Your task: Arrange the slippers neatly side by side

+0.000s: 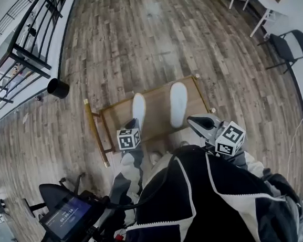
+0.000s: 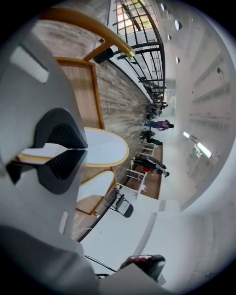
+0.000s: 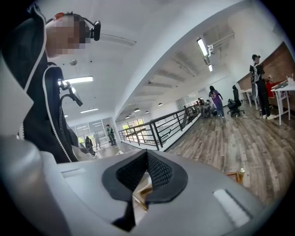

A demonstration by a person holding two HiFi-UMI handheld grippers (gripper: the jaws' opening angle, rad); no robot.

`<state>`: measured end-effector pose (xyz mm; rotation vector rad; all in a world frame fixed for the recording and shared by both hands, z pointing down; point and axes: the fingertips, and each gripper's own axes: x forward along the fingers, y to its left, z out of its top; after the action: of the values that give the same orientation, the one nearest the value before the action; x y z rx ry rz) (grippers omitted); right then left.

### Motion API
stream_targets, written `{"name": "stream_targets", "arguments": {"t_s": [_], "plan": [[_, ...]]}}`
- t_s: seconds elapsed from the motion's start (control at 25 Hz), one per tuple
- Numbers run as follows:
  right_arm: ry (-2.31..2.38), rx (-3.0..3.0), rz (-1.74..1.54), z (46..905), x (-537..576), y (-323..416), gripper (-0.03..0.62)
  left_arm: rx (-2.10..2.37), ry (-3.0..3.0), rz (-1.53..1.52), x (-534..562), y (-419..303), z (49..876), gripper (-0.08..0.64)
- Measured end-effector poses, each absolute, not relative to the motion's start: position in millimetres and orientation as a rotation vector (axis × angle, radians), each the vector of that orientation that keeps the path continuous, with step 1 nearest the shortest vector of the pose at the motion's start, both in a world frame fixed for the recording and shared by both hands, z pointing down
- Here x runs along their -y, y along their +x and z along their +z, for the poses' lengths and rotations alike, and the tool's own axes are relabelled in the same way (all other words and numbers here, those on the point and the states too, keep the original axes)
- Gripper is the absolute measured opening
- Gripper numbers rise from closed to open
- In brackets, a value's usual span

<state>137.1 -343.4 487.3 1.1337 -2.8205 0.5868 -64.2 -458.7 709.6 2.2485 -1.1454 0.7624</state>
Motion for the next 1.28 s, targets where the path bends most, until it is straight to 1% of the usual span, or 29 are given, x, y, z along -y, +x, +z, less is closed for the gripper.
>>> {"name": "stream_targets", "arguments": {"t_s": [0.16,0.28,0.44,0.6,0.88,1.28], "plan": [[0.996,2.882,0.594,493,358,104,0.005,1.216,2.341,0.503,447,-67,643,0.026],[0.875,2.913,0.581,493,354,70,0.005,1.267,2.393,0.328,416,-81,590,0.026],[0.760,2.930,0.582,490,351,41,0.005,1.353,2.429,0.194,370,-93,538,0.026],[0.690,2.942,0.588,498,352,29,0.005,1.369,2.469,0.197,349,-92,534,0.026],[0.637,2.944,0.605,494,351,2,0.005,1.379,2.488,0.206,345,-108,523,0.025],[0.684,2.944,0.623,494,351,0,0.005,1.357,2.506,0.230,353,-115,516,0.026]]}}
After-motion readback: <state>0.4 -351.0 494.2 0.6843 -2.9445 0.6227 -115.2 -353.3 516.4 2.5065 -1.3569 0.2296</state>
